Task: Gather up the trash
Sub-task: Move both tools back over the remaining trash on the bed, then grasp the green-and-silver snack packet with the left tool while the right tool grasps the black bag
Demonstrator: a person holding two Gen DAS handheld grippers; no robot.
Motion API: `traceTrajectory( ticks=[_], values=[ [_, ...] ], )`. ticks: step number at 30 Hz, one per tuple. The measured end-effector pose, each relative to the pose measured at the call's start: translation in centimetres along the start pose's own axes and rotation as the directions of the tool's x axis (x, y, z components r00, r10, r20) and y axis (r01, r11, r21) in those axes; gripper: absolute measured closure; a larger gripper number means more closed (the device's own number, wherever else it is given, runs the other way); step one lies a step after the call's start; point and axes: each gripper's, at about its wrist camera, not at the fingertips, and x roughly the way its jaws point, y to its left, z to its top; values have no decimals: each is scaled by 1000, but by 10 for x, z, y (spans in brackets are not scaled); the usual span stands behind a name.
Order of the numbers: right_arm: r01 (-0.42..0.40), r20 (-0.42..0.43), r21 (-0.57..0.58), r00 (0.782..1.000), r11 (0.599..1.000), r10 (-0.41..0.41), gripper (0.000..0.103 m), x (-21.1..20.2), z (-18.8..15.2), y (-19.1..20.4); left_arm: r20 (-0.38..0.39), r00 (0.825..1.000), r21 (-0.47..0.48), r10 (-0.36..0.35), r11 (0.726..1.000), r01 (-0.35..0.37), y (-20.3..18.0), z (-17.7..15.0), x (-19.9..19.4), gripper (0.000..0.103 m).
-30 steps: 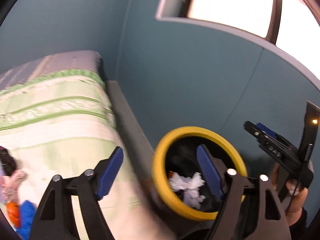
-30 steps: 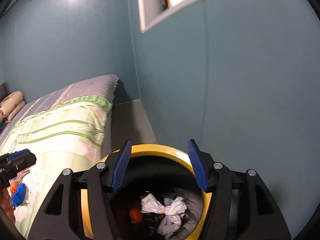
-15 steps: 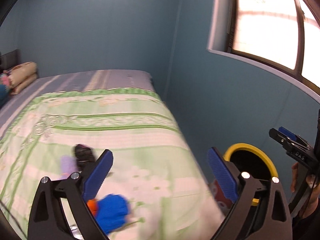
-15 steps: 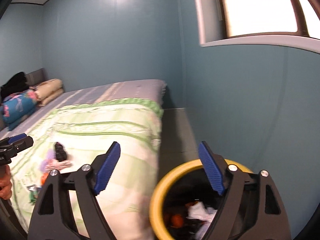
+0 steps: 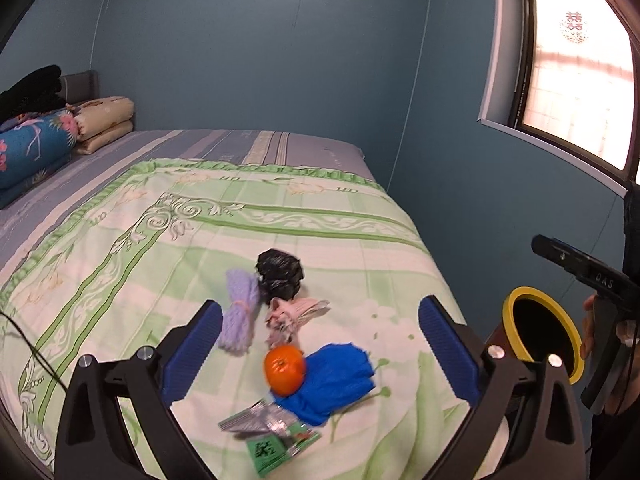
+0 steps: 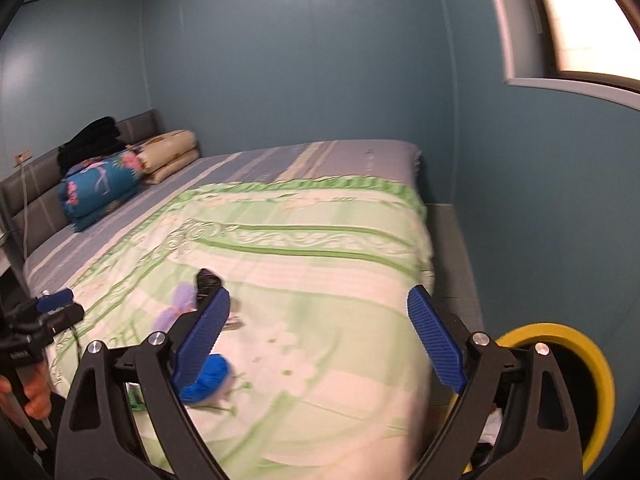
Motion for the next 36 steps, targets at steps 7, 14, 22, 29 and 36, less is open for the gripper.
traceTrajectory(
  ticks=[7,14,22,29,36],
  values=[
    [-82,-60,-29,995,996,81,16,36,3,39,-52,999,-20,15,1000,-17,28,-28,0,8],
    [-145,-128,-42,982,988,139,15,80,-2,76,-102,995,-8,12,1000,-13,40,-53,9,8],
    [-196,-200,-81,964,977,177,12,134,-10,109,-172,985,-28,-14,1000,10,49,-80,32,8],
    [-217,-253,-89,949,972,189,10,185,-17,125,-211,977,-29,-14,1000,8,52,-92,48,8],
    [-203,-313,-92,935,975,165,10,237,-24,133,-248,969,-21,-13,1000,8,53,-98,61,8]
  ],
)
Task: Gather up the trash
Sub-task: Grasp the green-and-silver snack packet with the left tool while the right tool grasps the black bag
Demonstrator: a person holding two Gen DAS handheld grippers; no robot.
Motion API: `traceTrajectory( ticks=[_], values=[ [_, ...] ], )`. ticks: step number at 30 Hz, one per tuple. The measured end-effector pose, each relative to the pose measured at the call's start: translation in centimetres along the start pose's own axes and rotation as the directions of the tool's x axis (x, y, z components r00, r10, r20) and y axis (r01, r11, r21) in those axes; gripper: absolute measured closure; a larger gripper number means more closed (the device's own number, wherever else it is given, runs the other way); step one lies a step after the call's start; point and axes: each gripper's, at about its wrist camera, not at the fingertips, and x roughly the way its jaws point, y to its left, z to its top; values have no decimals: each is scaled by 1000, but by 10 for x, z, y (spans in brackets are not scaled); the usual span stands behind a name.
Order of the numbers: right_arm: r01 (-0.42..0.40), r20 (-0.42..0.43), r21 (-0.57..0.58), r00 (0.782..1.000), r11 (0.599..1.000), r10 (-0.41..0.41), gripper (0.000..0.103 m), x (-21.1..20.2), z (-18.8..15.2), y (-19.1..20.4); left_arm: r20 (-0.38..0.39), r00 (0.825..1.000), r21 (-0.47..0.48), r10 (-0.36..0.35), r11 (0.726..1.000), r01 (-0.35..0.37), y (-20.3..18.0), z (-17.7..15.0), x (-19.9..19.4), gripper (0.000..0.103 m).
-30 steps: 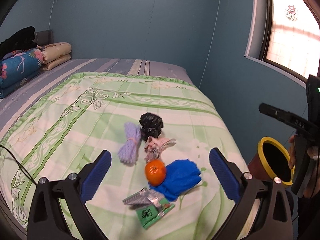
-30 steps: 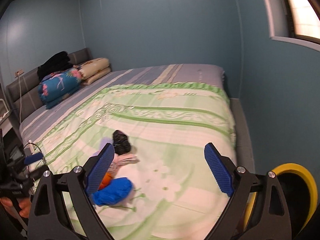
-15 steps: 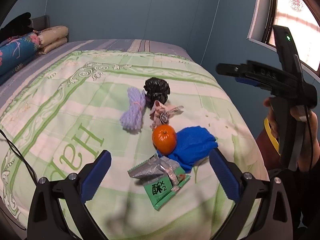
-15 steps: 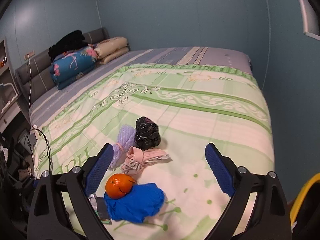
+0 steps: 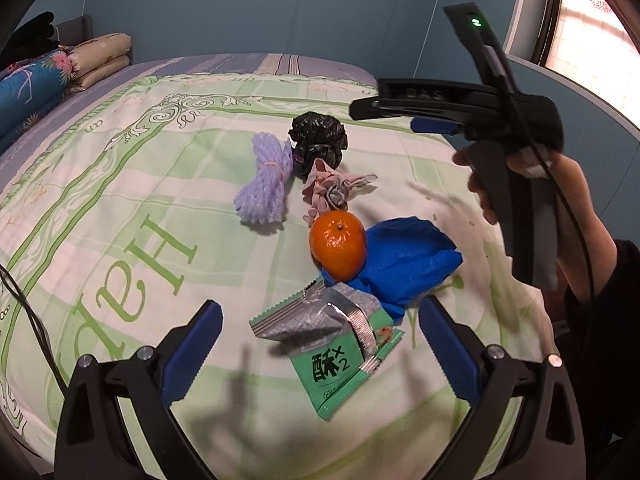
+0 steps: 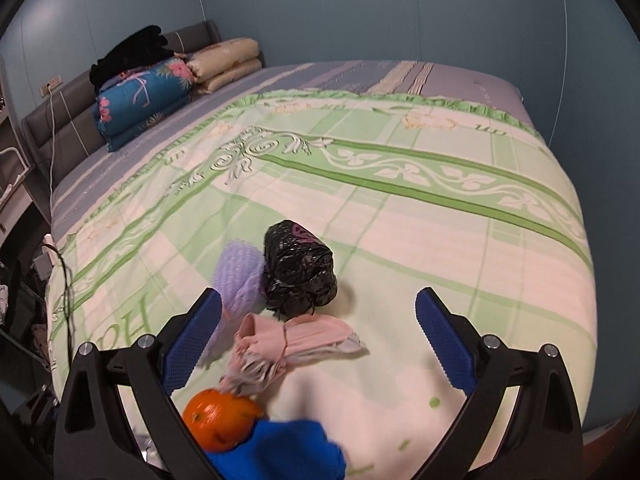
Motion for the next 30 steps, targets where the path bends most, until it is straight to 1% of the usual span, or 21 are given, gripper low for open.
traceTrajectory(
  ticks=[4,7,11,12,17,19,21,22,23,24,25,26,27,28,30],
  values=[
    [5,-34,-11,999,1000,-6,10,25,6,0,-8,1000,-2,-1,1000,1,1,1,8,8],
    [-2,-63,9,998,1000,3,10,43,11,-5,-13,1000,2,1,1000,-1,1,2,13,8],
    [-3,-68,12,998,1000,4,10,55,15,-7,-29,1000,21,3,1000,-2,0,0,20,9],
    [-5,-72,12,997,1000,6,10,58,15,-7,-31,1000,22,3,1000,-2,0,0,21,10],
    [-11,-95,22,995,1000,13,10,71,14,-8,-61,998,41,7,999,-5,-1,-4,27,28],
    [-8,-98,25,995,1000,10,14,74,12,-7,-76,997,49,6,999,-2,-1,-5,29,40],
    [-9,-104,31,995,999,12,25,76,11,-8,-81,997,58,12,998,-8,-3,-8,29,42],
    [-12,-107,38,994,999,16,27,77,11,-8,-79,997,63,14,998,-9,-3,-8,29,44],
    [-13,-107,42,994,999,18,31,77,11,-8,-77,997,70,18,997,-13,-4,-9,28,45],
    [-15,-105,46,994,999,20,39,77,11,-8,-74,997,71,19,997,-14,-4,-9,27,47],
    [-18,-101,51,995,999,23,44,76,11,-8,-73,997,72,19,997,-14,-4,-9,25,55],
    [-18,-98,55,995,998,23,55,76,12,-8,-78,997,72,11,997,-5,-4,-8,24,56],
    [-16,-94,59,995,998,21,65,75,12,-8,-76,997,71,6,998,-1,-4,-8,23,58],
    [-21,-95,62,995,998,27,68,74,13,-7,-76,997,72,4,997,1,-4,-8,22,58],
    [-35,-96,57,995,998,40,78,73,15,-4,-71,997,74,7,997,-2,-3,-7,20,59]
  ],
)
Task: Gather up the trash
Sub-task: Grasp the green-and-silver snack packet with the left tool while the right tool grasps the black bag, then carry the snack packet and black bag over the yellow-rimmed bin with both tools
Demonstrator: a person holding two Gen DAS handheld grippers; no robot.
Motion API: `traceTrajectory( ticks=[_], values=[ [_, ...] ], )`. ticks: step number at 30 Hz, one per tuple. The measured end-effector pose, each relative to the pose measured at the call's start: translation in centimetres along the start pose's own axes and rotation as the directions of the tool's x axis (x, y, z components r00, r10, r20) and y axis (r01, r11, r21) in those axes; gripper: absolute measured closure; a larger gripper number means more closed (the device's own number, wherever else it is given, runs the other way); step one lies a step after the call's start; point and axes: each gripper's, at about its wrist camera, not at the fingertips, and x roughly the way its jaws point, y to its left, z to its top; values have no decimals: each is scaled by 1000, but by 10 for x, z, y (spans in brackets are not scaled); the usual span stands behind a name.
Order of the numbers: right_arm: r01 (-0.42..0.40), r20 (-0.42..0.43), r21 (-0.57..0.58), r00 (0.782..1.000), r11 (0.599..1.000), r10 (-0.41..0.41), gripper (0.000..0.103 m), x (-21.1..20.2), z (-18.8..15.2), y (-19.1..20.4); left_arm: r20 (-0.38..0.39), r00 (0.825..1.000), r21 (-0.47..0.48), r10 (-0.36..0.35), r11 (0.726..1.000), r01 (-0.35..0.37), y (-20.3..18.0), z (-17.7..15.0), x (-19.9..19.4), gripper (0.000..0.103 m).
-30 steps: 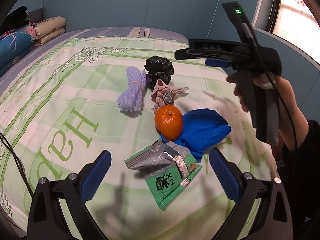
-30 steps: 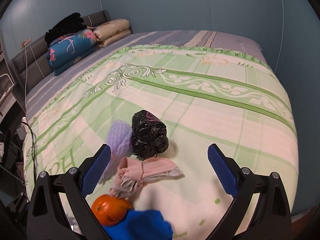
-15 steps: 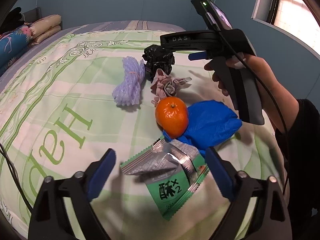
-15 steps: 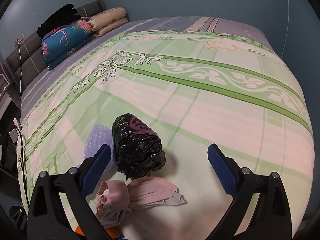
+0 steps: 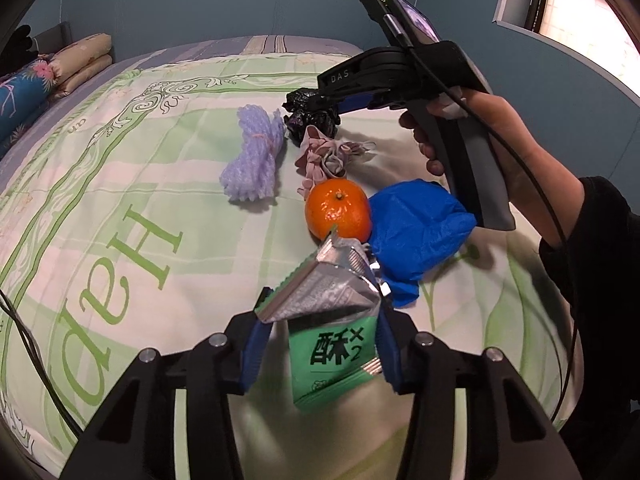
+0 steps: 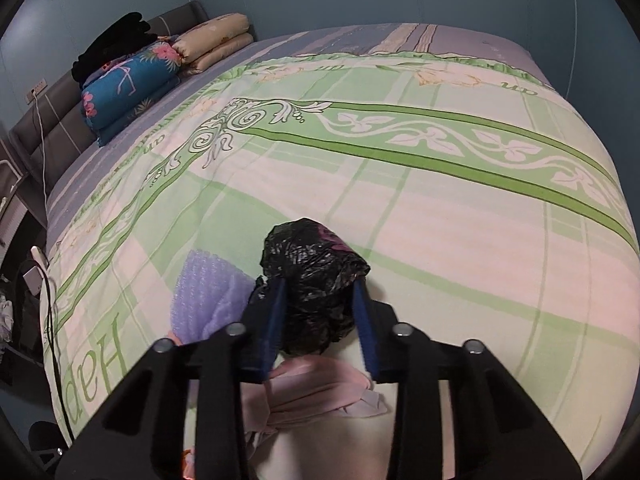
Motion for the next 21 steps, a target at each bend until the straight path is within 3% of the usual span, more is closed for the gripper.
traceTrajectory(
  ticks=[6,21],
  values=[
    [11,22,-8,1000,1000,-11,89,-12,1,4,21,1000,-11,-5,1000,5,3,3,-9,63],
    [-20,133,-6,991,1000,21,89,-93,7,2,91,996,-5,21,1000,-21,2,10,-42,63]
  ],
)
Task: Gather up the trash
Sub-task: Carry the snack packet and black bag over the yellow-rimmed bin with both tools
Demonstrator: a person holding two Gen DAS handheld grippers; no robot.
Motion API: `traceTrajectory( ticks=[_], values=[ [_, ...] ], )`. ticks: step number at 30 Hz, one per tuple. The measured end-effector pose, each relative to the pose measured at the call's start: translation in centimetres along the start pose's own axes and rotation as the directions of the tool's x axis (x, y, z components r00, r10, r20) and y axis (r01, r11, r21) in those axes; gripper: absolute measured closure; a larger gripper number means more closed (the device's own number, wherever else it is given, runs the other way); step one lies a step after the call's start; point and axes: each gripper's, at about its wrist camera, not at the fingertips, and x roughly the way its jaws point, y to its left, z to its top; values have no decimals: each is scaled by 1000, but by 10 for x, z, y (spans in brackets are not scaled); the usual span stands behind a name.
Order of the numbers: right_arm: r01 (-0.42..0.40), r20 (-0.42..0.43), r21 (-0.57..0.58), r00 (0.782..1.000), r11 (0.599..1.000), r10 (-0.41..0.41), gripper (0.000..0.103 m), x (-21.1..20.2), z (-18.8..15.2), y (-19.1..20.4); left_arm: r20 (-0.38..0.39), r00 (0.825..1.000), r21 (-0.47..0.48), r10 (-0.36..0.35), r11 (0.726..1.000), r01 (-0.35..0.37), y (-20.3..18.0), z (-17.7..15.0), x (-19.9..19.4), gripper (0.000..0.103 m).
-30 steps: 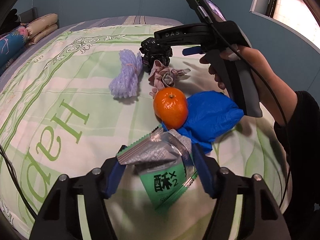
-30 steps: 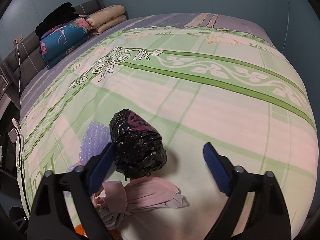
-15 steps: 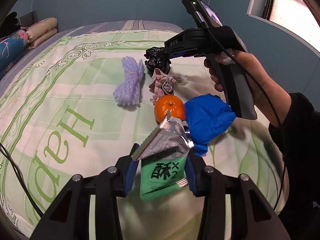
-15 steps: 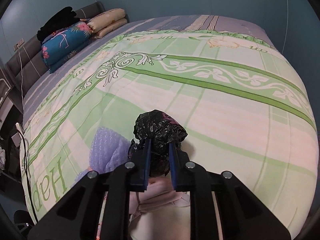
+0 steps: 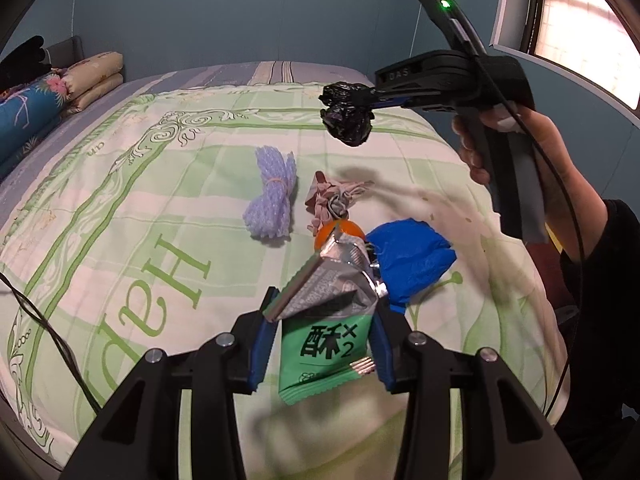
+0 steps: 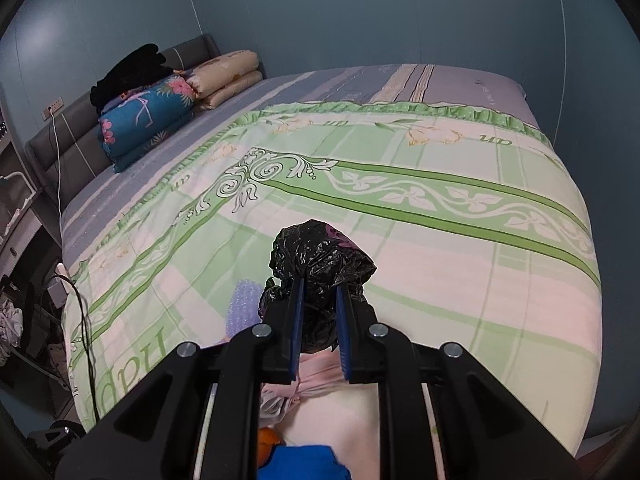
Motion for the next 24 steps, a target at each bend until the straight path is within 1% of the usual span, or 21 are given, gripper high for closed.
traceTrajectory(
  ticks=[4,9,12,14,17,20,24],
  values=[
    [-11,27,7,1000,1000,11,89,-26,-4,-3,25,1000,-3,15,1000,-15,0,5,-12,63],
    [-15,79,12,997,1000,14,89,-66,-11,-12,79,996,-26,44,999,-42,-3,18,-33,63],
    [-12,108,22,994,1000,10,89,-90,-15,-22,121,992,-38,47,998,-43,-10,30,-48,63],
    [-3,137,31,991,1000,-1,89,-111,-19,-32,152,986,-38,62,998,-57,-17,39,-58,63],
    [11,167,44,986,999,-18,89,-138,-26,-44,201,978,-32,62,998,-56,-31,54,-74,63],
    [30,202,58,978,998,-42,89,-166,-33,-58,249,968,-18,42,999,-38,-48,67,-89,63],
    [49,244,96,967,994,-71,89,-204,-42,-77,293,956,7,9,1000,-12,-74,83,-105,63]
  ],
)
